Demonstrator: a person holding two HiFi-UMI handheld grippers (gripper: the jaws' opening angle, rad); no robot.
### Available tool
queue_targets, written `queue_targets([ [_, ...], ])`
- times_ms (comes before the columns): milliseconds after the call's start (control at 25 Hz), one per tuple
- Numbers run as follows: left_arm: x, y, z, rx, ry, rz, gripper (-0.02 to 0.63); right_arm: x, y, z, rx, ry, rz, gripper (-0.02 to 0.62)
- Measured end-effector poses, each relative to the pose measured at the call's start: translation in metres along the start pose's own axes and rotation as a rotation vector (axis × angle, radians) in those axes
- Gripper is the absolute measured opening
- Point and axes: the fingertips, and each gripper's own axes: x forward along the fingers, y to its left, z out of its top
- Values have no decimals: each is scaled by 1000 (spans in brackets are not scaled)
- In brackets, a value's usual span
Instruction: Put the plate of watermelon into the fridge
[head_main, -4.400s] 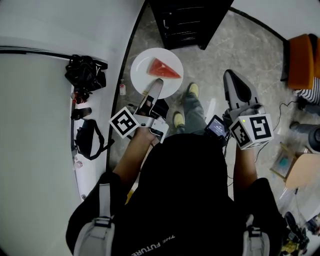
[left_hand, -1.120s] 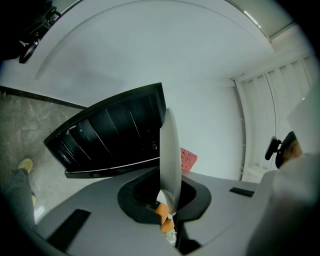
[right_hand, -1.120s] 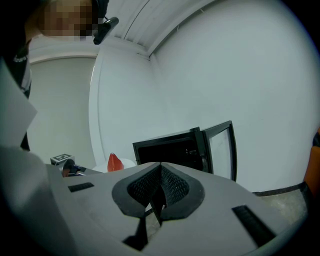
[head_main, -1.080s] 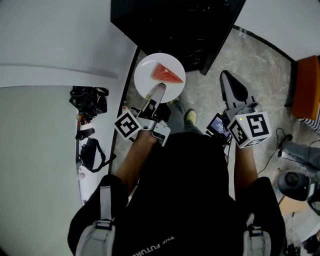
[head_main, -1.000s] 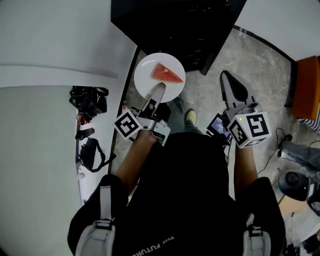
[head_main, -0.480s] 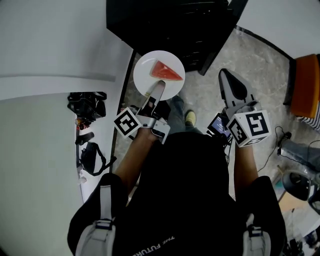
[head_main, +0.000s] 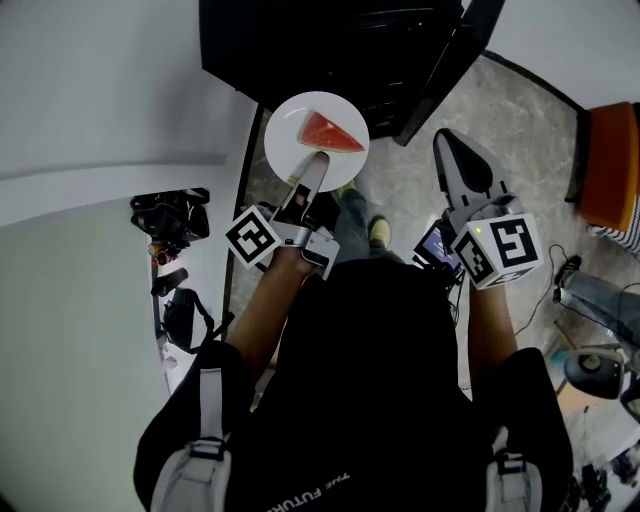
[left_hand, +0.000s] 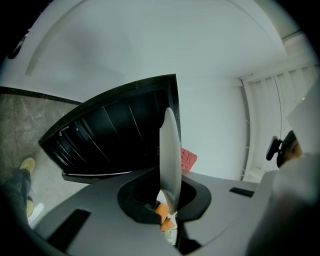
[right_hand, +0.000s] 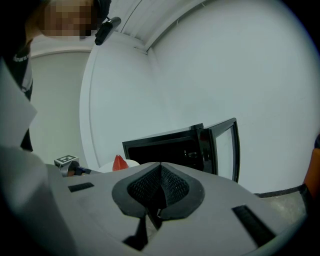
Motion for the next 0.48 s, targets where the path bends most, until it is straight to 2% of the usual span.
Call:
queue_targets([
  [480, 9, 3, 7, -7, 7, -5, 17, 9, 7, 3, -13, 3, 10, 11],
])
